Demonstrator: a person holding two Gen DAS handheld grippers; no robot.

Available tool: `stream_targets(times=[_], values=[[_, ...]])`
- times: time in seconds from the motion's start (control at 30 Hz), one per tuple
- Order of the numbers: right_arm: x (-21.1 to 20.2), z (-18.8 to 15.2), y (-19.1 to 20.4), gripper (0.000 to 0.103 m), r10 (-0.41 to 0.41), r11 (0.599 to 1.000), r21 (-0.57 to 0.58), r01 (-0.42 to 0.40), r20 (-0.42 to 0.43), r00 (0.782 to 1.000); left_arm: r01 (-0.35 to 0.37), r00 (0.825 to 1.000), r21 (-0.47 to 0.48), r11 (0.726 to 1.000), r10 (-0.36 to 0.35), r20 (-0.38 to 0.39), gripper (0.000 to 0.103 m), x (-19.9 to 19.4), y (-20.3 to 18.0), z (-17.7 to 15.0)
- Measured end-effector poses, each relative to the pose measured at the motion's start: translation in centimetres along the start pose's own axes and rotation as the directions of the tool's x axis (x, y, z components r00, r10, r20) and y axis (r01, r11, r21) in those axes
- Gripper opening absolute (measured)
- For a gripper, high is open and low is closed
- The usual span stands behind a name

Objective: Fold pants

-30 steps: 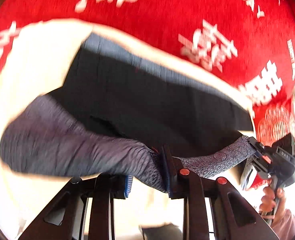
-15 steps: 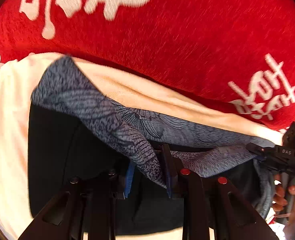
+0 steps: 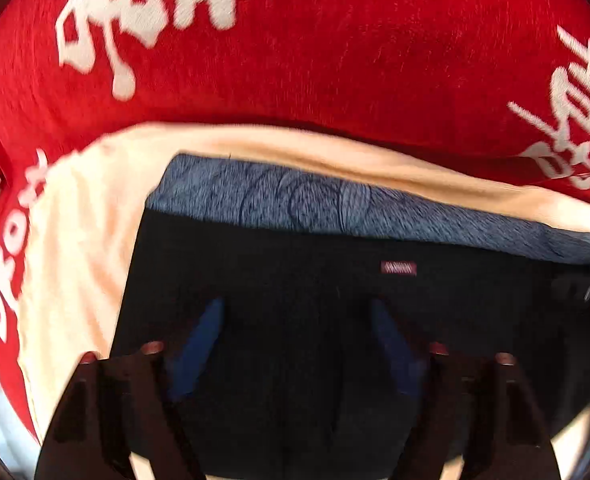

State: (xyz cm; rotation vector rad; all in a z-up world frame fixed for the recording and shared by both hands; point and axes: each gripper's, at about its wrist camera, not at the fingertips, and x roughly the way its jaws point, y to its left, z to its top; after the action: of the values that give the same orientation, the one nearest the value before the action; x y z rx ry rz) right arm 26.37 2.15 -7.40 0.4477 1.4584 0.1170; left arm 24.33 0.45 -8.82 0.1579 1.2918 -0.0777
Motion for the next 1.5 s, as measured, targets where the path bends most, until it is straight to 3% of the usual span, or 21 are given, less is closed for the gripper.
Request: stream_targets(times=[0.17, 0.33, 0.37, 0.47, 0.63, 0.77, 0.93, 1.0, 1.1, 1.27, 1.4, 1.5], values=[[-4.2, 1.0, -1.2, 0.039, 0.074, 0.993, 0.078, -0.088, 0.169, 0.983, -0.031, 0.999, 0.032, 0.999, 0.033, -0.038, 0.084, -1.0, -0.9, -0.1], [-9.0, -4.3, -3.7, 0.050, 0.191, 0.973, 0.087, -0.212, 0.203, 0.960, -0.033, 0.994, 0.095, 0.995, 0.043, -0.099, 0.084, -3.4, -4.3, -2.7], [-9.6, -5.3, -3.4, 0.050, 0.209, 0.968, 0.096, -0.231, 0.201, 0.957, -0.014, 0.993, 0.101, 0.995, 0.026, -0.117, 0.084, -4.0, -5.5, -3.5], [-11.7, -10.5, -7.8, 0.050, 0.225, 0.950, 0.174, -0.259, 0.191, 0.955, 0.062, 0.989, 0.121, 0.991, -0.045, -0.138, 0.084, -5.8, -8.4, -5.6], [-13.6, -20.2, -13.2, 0.050, 0.163, 0.909, 0.351, -0.225, 0.195, 0.967, 0.189, 0.970, 0.208, 0.960, -0.150, -0.191, 0.084, -7.5, -13.7, -8.9], [-15.2, -28.5, -16.3, 0.050, 0.081, 0.850, 0.496, -0.180, 0.215, 0.973, 0.296, 0.946, 0.306, 0.905, -0.234, -0.224, 0.084, -9.0, -18.7, -11.4], [-17.1, -38.5, -19.2, 0.054, -0.029, 0.730, 0.660, -0.175, 0.286, 0.958, 0.408, 0.908, 0.362, 0.838, -0.333, -0.254, 0.084, -11.2, -23.3, -13.5], [-16.8, -40.9, -20.3, 0.054, -0.048, 0.699, 0.693, -0.177, 0.293, 0.955, 0.441, 0.895, 0.377, 0.815, -0.364, -0.260, 0.084, -12.1, -24.4, -14.0], [-15.8, -42.6, -21.4, 0.054, -0.064, 0.696, 0.699, -0.163, 0.287, 0.956, 0.454, 0.890, 0.408, 0.792, -0.382, -0.250, 0.084, -12.8, -25.5, -14.8], [-14.6, -43.1, -23.0, 0.054, 0.006, 0.698, 0.678, -0.229, 0.314, 0.949, 0.482, 0.875, 0.401, 0.779, -0.406, -0.264, 0.084, -12.5, -29.1, -16.1], [-14.4, -41.3, -23.3, 0.054, 0.107, 0.717, 0.612, -0.333, 0.376, 0.920, 0.526, 0.848, 0.350, 0.775, -0.443, -0.293, 0.084, -9.9, -31.3, -15.6], [-13.6, -40.7, -24.3, 0.056, 0.181, 0.704, 0.598, -0.382, 0.370, 0.911, 0.553, 0.826, 0.298, 0.778, -0.466, -0.318, 0.084, -8.7, -32.1, -15.5]])
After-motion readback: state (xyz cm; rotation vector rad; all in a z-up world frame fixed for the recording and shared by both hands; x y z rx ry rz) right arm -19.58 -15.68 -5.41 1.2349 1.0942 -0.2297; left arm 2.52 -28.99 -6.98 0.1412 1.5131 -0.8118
